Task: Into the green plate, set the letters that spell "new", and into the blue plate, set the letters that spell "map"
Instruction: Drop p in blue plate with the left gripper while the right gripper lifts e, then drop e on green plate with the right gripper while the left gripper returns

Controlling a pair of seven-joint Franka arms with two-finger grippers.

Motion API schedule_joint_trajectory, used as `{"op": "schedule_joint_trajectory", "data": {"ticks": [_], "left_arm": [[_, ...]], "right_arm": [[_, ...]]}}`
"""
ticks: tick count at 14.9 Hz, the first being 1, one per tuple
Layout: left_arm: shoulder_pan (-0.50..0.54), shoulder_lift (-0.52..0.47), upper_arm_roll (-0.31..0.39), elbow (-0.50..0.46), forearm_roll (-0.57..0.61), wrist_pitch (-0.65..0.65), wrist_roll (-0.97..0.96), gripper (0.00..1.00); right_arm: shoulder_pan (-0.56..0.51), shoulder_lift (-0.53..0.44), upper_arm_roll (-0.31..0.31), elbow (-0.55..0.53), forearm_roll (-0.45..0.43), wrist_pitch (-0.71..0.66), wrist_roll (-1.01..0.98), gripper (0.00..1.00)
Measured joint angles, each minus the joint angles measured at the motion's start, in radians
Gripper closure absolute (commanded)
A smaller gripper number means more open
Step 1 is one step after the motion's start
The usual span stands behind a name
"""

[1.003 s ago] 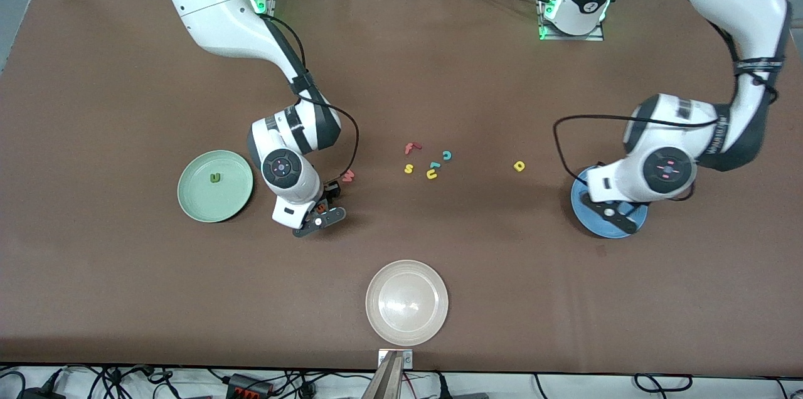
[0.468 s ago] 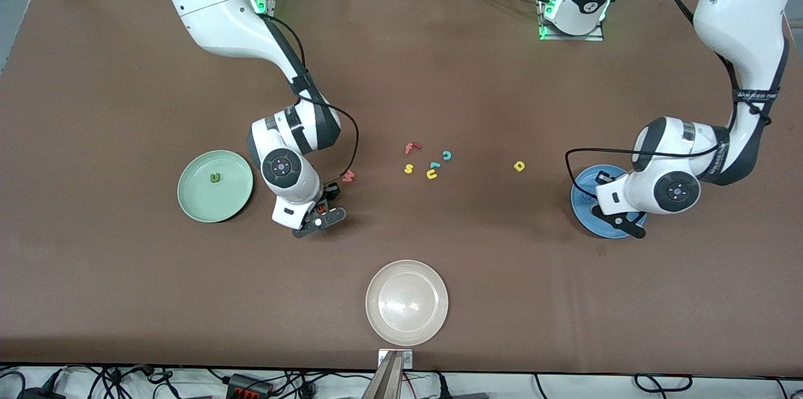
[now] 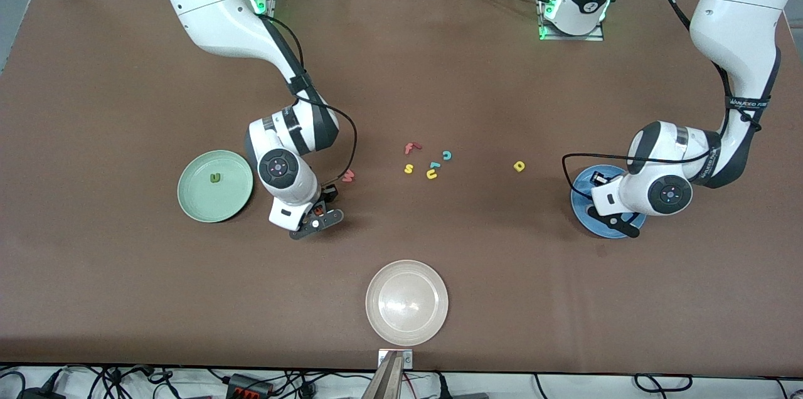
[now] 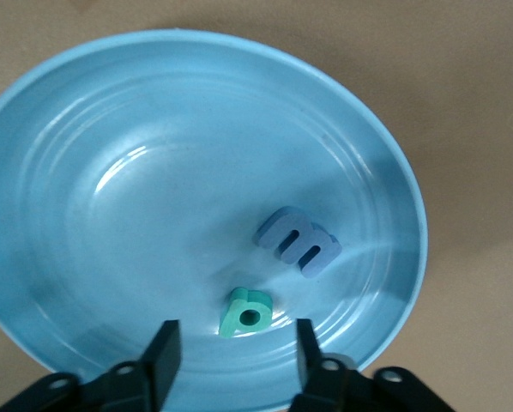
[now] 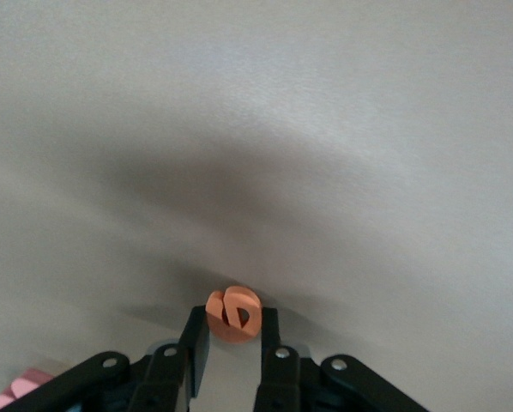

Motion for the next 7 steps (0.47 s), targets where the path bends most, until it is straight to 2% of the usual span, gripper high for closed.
{"op": "schedule_joint_trajectory", "data": {"ticks": [2,4,7], "left_arm": [[0.005,-0.015,-0.021,0.005,-0.011,-0.023,-0.003,0.00],[0.007,-0.052,-0.058,0.013,-0.076,-0.086,-0.047,0.00],[0.005,-0.090,-0.137,0.011,-0.127,-0.140,-0.215,0.00]], "right_arm": [[-0.016,-0.038,-0.010,0.000,0.000,-0.094,0.002,0.92],[-0.065,-0.107,-0.016,-0.033,0.000,-0.171,-0.006,0.92],[-0.142,-0.239,-0.023,-0.201,-0.007,-0.162,-0.058,0.92]]}}
